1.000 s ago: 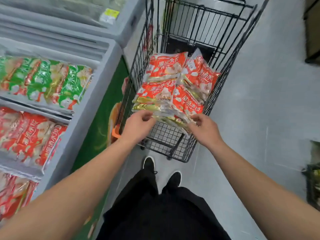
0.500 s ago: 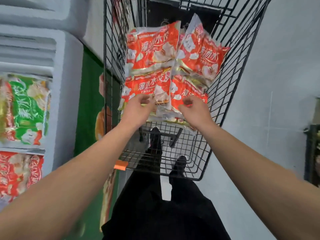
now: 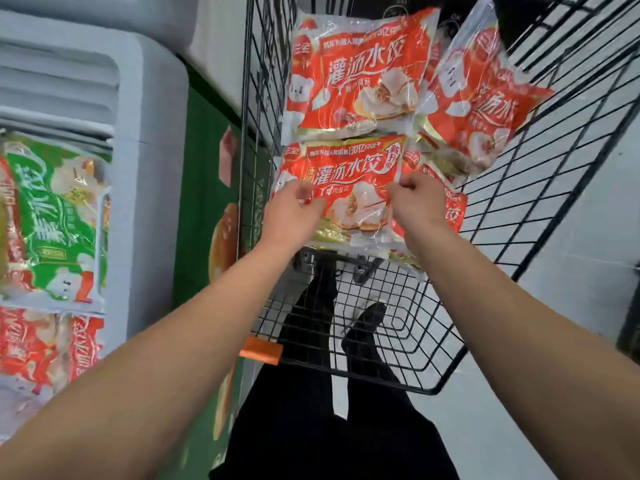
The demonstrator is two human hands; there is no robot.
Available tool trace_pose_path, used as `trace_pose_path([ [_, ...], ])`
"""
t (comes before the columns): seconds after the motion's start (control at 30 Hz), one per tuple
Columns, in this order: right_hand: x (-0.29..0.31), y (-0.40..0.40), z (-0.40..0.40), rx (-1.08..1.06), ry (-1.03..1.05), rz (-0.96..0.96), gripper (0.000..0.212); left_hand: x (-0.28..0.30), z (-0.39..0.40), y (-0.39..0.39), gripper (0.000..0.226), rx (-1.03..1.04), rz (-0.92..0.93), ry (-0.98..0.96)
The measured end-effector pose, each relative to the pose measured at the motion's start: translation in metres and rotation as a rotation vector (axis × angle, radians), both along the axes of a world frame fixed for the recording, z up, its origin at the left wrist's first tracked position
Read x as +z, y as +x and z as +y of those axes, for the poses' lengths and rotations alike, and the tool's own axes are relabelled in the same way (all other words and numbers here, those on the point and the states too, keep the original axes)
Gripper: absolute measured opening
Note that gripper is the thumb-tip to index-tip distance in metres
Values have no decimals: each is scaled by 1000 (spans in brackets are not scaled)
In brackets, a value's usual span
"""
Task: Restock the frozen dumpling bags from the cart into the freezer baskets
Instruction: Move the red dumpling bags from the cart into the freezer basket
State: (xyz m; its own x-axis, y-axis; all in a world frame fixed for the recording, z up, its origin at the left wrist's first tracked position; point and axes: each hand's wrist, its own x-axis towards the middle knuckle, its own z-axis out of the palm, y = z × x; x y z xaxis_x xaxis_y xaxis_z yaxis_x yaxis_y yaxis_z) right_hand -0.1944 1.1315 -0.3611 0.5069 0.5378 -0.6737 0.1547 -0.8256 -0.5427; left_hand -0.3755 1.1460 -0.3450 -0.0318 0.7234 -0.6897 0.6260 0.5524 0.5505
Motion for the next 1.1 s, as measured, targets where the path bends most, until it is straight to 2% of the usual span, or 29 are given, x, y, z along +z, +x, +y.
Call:
trace_pose_path([
  [0.17,31,37,-37,-126,13,131,20,-14,12,6,41,-13,63,1],
  [0.3,22,61,-53,-198,-63,189,11,-28,24,15,36,-3,25,-99],
  [0.4,11,65,-42,-438,-40,332,17,-44,39,16,31,203,-65,-235],
  [0.47,12,68,-36,-562,-30,420,14,-45,42,16,25,345,-170,-342],
  [0.6,17,77,-42,-581,-43,453,13,-31,30,19,15,419,-320,-452],
  [0.77,39,79,-60,-496,-5,465,11,-7,-1,9,21,458,-400,-363],
  [0.97,72,78,-105,-343,53,525,14,52,-65,-10,21,475,-317,-176],
  [1.1,96,77,-143,-294,76,561,10,96,-125,-21,21,534,-328,-54],
])
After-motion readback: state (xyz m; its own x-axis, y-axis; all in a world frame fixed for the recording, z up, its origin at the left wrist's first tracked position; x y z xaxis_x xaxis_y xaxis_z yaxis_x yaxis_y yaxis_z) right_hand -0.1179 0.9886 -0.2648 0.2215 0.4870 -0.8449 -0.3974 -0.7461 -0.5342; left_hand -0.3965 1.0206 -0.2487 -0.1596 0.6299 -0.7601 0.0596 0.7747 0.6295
